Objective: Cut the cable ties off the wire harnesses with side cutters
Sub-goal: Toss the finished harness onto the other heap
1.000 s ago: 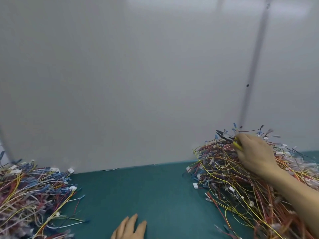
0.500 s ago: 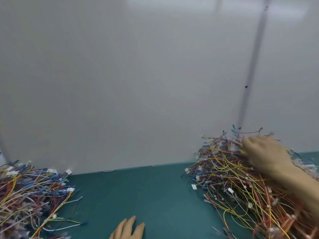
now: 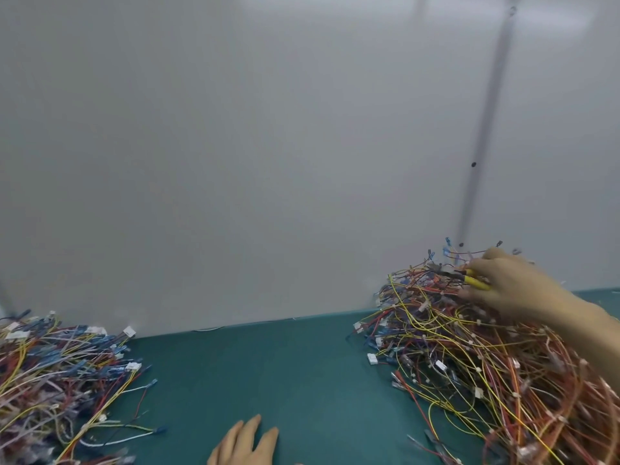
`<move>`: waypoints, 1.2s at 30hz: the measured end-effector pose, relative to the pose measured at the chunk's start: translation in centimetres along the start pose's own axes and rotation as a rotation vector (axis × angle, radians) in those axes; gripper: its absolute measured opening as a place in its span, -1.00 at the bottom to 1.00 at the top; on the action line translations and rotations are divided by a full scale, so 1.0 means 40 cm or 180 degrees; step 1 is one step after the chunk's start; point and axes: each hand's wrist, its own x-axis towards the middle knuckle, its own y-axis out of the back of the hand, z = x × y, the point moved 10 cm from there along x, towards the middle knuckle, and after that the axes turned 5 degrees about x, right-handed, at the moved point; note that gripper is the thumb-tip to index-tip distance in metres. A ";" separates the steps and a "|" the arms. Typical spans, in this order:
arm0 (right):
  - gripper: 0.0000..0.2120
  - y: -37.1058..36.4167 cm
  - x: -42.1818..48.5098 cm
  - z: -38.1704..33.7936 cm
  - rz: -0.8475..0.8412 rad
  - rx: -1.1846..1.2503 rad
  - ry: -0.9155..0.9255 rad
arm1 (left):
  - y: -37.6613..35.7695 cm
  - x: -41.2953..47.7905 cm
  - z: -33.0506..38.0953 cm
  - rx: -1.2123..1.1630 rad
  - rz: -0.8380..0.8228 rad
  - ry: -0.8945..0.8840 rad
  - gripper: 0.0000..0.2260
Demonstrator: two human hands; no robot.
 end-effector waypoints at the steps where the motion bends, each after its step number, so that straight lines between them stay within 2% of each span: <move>1: -0.67 0.012 -0.003 0.001 0.0025 0.0007 -0.0079 | -0.017 0.003 -0.016 -0.0016 -0.0111 0.0172 -0.36; 4: -0.57 0.064 -0.021 -0.006 0.0216 -0.0192 -0.0415 | -0.049 0.006 -0.026 0.0065 -0.0204 0.0145 -0.35; 6: -0.56 0.119 -0.047 -0.031 0.0619 -0.0449 -0.0566 | -0.048 0.010 -0.029 0.0099 -0.0167 0.0179 -0.34; 9: -0.59 0.195 -0.117 -0.130 0.1306 -0.0414 -0.0462 | -0.066 0.015 -0.036 0.0107 -0.0219 0.0194 -0.31; 11: -0.61 0.206 -0.162 -0.225 0.1416 -0.0102 -0.0200 | -0.072 0.017 -0.034 0.0104 -0.0265 0.0198 -0.30; 13: -0.63 0.172 -0.199 -0.329 0.1209 0.0226 0.0138 | -0.068 0.015 -0.034 0.0116 -0.0279 0.0213 -0.29; 16: -0.67 0.032 -0.238 -0.456 0.0593 0.0651 0.0441 | -0.068 0.010 -0.038 0.0113 -0.0365 0.0236 -0.25; 20: -0.67 -0.212 -0.289 -0.542 -0.0304 0.0913 0.0305 | -0.097 -0.009 -0.024 0.0205 -0.0795 0.0081 -0.14; 22: -0.68 -0.306 -0.314 -0.546 -0.0588 0.0810 0.0206 | -0.116 -0.024 -0.018 0.0311 -0.1127 0.0043 -0.17; 25: -0.65 -0.357 -0.336 -0.544 -0.0565 0.0634 0.0191 | -0.125 -0.043 -0.012 0.0385 -0.1445 0.0037 -0.25; 28: -0.51 -0.347 -0.348 -0.548 -0.0176 0.0576 0.0511 | -0.126 -0.064 0.000 0.0459 -0.1750 0.0009 -0.32; 30: -0.51 -0.368 -0.355 -0.542 -0.0281 0.0541 0.0469 | -0.122 -0.075 0.008 0.0465 -0.1913 -0.0052 -0.37; 31: -0.54 -0.386 -0.363 -0.544 -0.0405 0.0476 0.0470 | -0.114 -0.078 0.009 0.0443 -0.1949 -0.0088 -0.39; 34: -0.62 -0.388 -0.360 -0.530 0.0015 0.0562 0.0457 | -0.083 -0.072 -0.003 0.0219 -0.1843 -0.0144 -0.39; 36: -0.62 -0.398 -0.356 -0.529 -0.0121 0.0531 0.0374 | -0.059 -0.065 -0.019 -0.0036 -0.1660 -0.0096 -0.38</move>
